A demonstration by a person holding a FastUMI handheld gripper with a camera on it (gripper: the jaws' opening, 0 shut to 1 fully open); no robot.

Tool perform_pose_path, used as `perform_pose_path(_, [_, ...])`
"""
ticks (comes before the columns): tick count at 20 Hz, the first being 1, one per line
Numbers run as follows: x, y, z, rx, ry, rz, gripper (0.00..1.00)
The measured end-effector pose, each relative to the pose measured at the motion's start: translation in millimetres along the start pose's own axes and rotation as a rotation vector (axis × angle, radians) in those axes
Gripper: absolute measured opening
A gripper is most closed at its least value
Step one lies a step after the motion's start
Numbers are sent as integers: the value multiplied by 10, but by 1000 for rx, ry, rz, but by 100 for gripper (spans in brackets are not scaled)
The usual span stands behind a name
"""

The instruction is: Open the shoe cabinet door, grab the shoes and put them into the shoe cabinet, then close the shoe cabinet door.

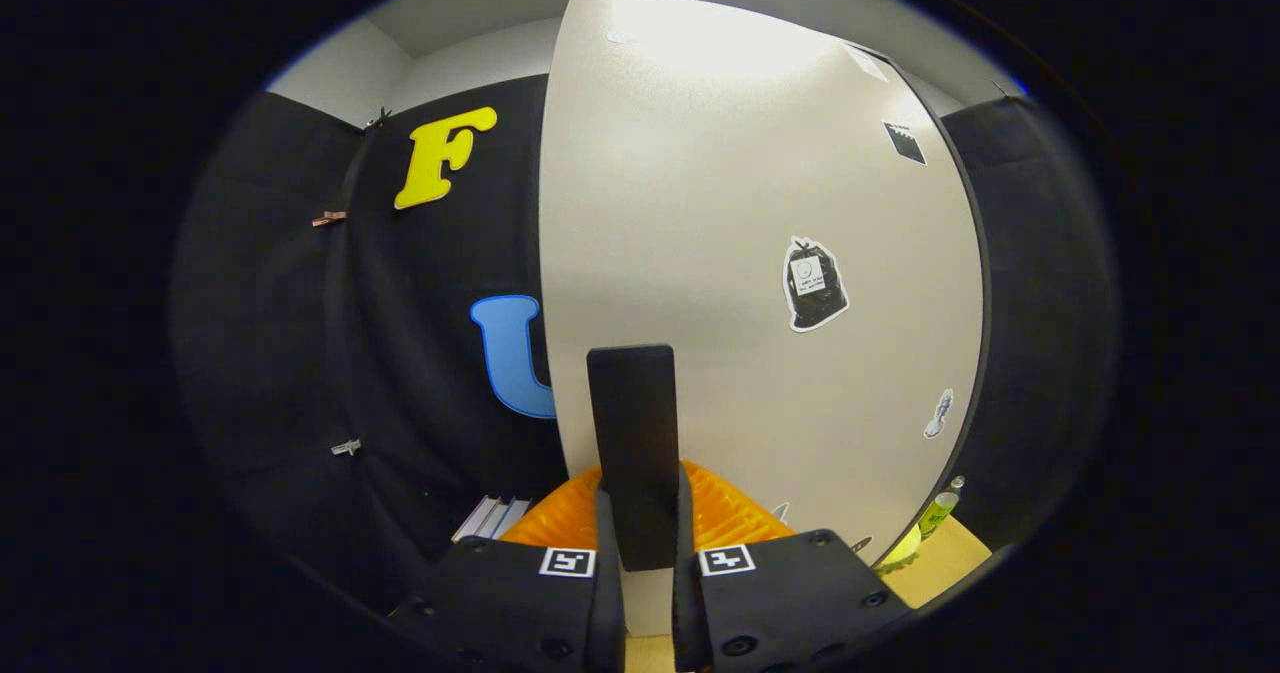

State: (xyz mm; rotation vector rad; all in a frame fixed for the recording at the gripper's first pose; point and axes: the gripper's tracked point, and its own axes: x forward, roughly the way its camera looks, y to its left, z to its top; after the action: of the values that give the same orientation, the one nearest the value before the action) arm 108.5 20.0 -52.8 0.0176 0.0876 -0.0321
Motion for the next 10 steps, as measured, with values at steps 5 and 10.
perform_pose_path(5, [-468, -125, 9, -10, 1, 41, 22])
perform_pose_path(10, [-907, -326, -18, -8, 16, 118, 22])
